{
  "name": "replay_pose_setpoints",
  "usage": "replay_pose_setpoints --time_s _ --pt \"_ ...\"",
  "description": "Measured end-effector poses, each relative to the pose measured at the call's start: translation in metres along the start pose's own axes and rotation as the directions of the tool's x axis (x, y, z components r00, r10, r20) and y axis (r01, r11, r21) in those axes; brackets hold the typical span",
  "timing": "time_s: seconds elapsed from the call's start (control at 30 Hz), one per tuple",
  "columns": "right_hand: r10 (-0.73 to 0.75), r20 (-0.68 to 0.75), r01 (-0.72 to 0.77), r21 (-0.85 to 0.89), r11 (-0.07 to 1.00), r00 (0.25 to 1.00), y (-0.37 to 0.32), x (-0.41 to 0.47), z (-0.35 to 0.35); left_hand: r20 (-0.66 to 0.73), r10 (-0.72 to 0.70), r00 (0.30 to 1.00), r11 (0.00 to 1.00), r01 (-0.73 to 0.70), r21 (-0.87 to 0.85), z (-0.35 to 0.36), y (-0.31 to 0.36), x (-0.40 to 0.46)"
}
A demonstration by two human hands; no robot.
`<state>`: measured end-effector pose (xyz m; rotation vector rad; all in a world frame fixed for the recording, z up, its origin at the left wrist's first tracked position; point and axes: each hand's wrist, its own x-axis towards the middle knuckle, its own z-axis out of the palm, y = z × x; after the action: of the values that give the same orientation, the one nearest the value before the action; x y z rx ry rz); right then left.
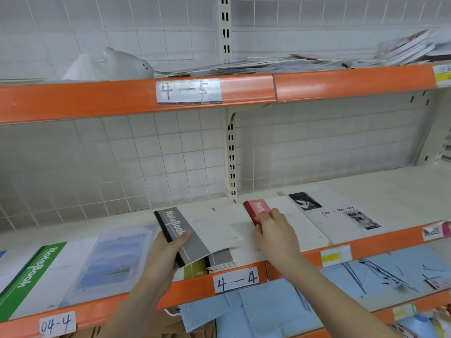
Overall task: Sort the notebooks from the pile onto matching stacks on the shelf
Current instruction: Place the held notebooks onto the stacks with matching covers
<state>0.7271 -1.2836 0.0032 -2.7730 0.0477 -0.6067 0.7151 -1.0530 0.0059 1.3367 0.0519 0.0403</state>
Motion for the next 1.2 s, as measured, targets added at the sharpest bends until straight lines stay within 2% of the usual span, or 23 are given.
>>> replay_pose_setpoints --time_s 0.17,0.27,0.33,0.4,0.43,0.47,0.5,0.6,0.67,0.9,1.2 --pt "0.09 -0.008 -0.09 0.034 0.995 0.996 0.026 0.001 0.0 0.066 0.007 0.998 0.994 -0.015 0.113 0.027 -0.005 0.018" --pt "0.081 0.064 -0.085 0.062 0.994 0.995 0.041 -0.005 0.007 0.068 0.046 0.997 0.936 -0.067 0.346 0.039 -0.009 0.031" --pt "0.051 0.088 -0.06 0.111 0.992 0.995 0.047 -0.009 0.009 0.06 0.067 0.996 0.813 -0.089 0.576 0.04 -0.021 0.04" --pt "0.027 0.101 -0.045 0.178 0.983 0.995 0.051 -0.011 0.008 0.04 0.144 0.989 0.608 -0.12 0.785 0.037 -0.04 0.048" --pt "0.01 0.114 -0.033 0.204 0.978 0.993 0.053 -0.012 0.007 0.036 0.184 0.982 0.512 -0.127 0.849 0.037 -0.049 0.051" --pt "-0.015 0.132 -0.014 0.221 0.975 0.991 0.055 -0.012 0.006 0.029 0.204 0.979 0.458 -0.122 0.881 0.036 -0.057 0.052" --pt "-0.044 0.151 0.007 0.234 0.972 0.987 0.057 -0.013 0.005 0.026 0.199 0.98 0.45 -0.115 0.886 0.037 -0.062 0.051" --pt "-0.11 0.224 0.046 0.272 0.961 0.968 0.063 -0.016 -0.001 0.07 0.167 0.983 0.562 -0.153 0.813 0.044 -0.068 0.044" --pt "-0.136 0.263 0.055 0.294 0.954 0.955 0.065 -0.017 -0.005 0.103 0.19 0.976 0.591 -0.198 0.782 0.048 -0.066 0.035" --pt "-0.172 0.369 0.061 0.295 0.954 0.914 0.073 -0.016 -0.008 0.139 0.213 0.967 0.585 -0.24 0.775 0.054 -0.063 0.017" --pt "-0.181 0.346 0.094 0.252 0.963 0.921 0.077 -0.011 -0.01 0.128 0.213 0.969 0.592 -0.232 0.772 0.048 -0.06 0.011"
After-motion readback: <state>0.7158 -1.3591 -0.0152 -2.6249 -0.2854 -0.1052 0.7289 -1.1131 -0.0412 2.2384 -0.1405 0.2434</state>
